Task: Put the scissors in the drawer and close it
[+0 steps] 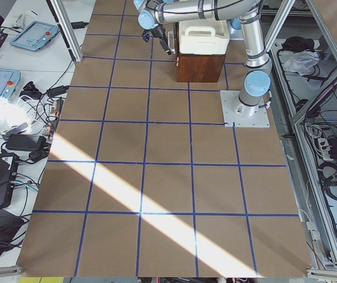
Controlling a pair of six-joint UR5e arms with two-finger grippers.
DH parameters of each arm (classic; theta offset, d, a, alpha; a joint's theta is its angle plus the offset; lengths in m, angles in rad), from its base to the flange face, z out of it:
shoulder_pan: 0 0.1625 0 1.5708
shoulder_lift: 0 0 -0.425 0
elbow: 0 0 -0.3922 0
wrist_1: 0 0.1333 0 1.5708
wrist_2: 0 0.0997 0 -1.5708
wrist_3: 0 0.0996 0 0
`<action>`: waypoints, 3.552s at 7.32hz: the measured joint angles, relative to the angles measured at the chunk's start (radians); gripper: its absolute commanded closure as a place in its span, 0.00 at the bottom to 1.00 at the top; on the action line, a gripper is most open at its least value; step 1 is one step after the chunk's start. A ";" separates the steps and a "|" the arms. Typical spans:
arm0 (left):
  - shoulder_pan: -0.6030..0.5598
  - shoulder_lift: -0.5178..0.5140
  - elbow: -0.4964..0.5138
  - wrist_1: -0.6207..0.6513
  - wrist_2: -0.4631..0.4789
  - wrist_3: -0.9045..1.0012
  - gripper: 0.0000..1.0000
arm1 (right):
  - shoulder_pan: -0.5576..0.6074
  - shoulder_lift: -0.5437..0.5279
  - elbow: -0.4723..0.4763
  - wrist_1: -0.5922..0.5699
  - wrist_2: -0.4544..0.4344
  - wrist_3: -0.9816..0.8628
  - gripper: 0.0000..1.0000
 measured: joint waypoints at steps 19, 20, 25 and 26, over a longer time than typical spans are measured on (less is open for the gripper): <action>0.357 0.214 0.117 0.230 0.009 0.313 0.00 | 0.000 -0.001 0.000 0.000 0.000 0.000 0.00; 0.391 0.248 0.111 0.235 0.022 0.319 0.00 | 0.000 -0.001 0.000 0.000 0.000 0.000 0.00; 0.457 0.424 -0.051 0.248 0.046 0.484 0.00 | 0.000 -0.001 0.000 0.000 0.001 -0.001 0.00; 0.456 0.466 -0.088 0.246 0.030 0.488 0.00 | 0.000 -0.001 0.000 0.000 0.000 -0.001 0.00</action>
